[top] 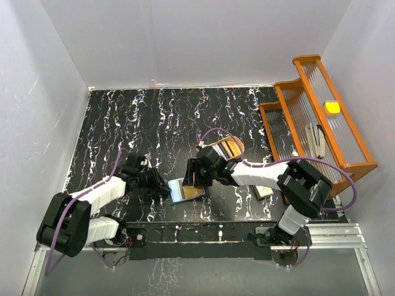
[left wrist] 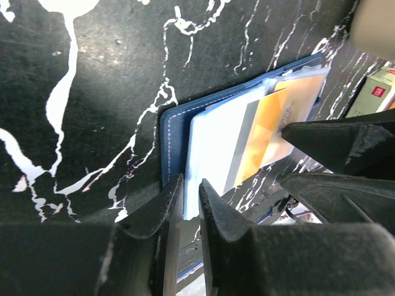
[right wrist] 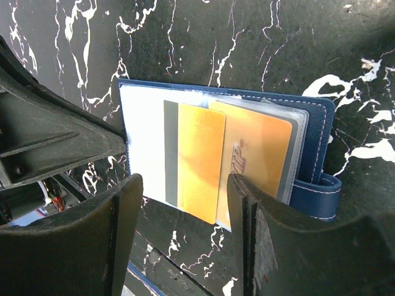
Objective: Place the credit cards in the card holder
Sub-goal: Insert the credit card into the card holder, then turn over the card slot in the card holder, then pick up the credit card from the storage box.
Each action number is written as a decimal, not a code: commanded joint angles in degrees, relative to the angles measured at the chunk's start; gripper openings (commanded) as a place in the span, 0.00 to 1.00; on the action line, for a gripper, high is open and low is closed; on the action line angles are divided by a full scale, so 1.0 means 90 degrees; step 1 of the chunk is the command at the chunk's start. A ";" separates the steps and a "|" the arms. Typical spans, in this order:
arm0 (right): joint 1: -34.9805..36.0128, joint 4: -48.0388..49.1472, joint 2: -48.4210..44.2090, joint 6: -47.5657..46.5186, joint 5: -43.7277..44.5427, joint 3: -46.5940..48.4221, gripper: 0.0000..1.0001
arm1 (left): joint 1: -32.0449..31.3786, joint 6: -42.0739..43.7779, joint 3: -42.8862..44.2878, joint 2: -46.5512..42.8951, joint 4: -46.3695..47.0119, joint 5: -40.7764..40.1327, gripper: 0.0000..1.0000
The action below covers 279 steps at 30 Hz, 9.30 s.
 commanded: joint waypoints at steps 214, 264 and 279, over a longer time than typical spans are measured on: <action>0.0423 -0.0976 -0.1439 -0.1390 0.2859 0.0419 0.38 | -0.0601 -0.1498 0.0128 0.0489 0.2906 0.1728 0.38; -0.2541 -0.1375 0.1350 -0.3679 0.1434 0.2313 0.98 | -0.0719 0.0629 0.0975 -0.0173 -0.0554 -0.0442 0.43; -0.2540 -0.1391 0.0542 -0.3628 0.0969 0.2000 0.69 | -0.0720 0.0475 0.0817 -0.0137 -0.0314 -0.0348 0.42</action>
